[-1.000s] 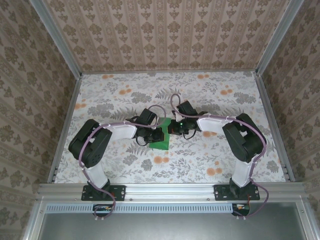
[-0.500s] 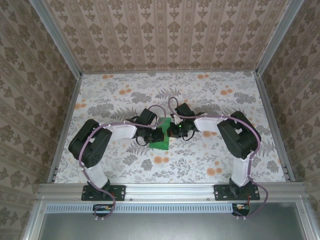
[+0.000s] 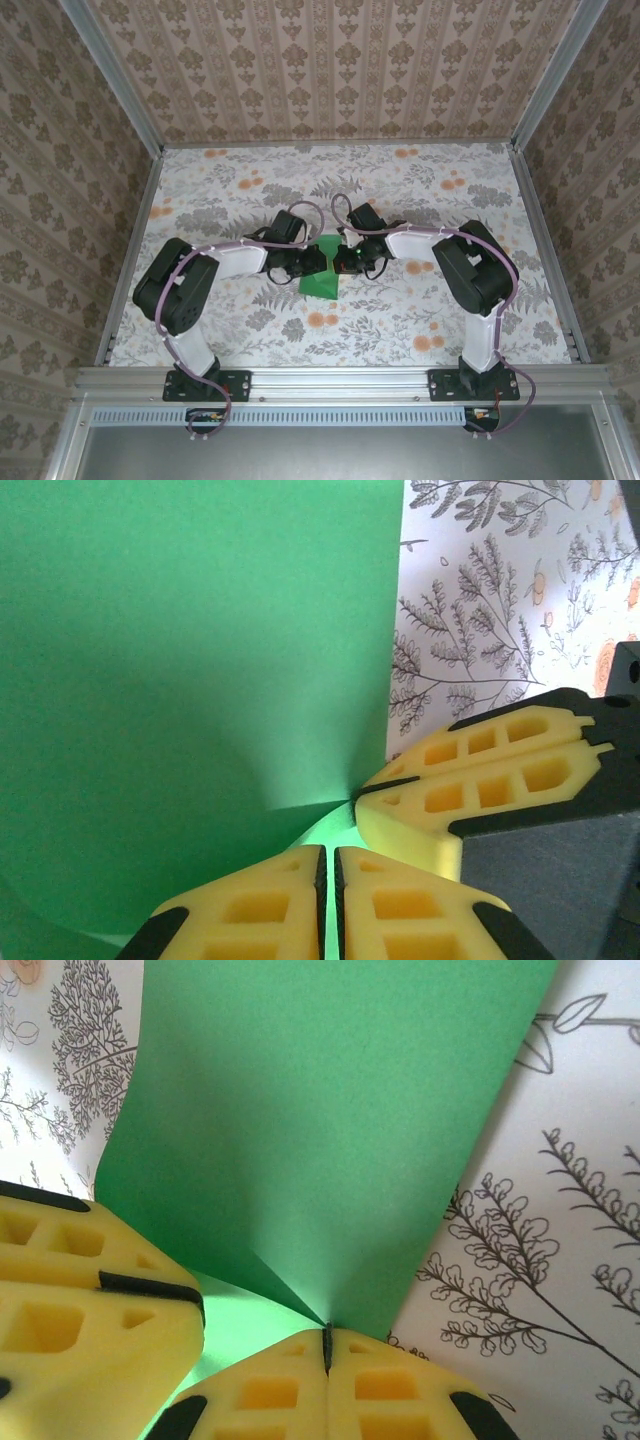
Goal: Fold a paper plane with a square sheet of paper (pick it up from the middle)
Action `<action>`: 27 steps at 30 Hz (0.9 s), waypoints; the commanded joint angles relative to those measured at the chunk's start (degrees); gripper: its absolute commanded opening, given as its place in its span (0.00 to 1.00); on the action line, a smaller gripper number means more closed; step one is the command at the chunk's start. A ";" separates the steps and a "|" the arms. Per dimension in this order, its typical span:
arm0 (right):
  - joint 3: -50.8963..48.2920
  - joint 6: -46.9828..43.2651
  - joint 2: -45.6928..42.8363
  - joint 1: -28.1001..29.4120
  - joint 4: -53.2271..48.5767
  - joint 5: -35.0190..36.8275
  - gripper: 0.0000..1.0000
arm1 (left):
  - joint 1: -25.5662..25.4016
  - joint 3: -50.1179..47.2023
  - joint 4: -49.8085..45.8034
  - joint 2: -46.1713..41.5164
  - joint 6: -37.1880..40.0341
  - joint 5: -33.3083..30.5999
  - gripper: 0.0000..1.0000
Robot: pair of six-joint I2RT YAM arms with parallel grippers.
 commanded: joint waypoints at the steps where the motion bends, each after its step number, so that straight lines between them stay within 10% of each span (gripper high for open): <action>1: -1.17 -2.19 4.33 0.33 -5.80 6.30 0.00 | 0.22 -1.04 0.37 1.15 -0.57 0.28 0.13; 27: -3.28 -10.74 3.21 0.27 -10.51 11.38 0.00 | 12.31 -5.55 -4.26 -1.37 4.91 1.70 0.14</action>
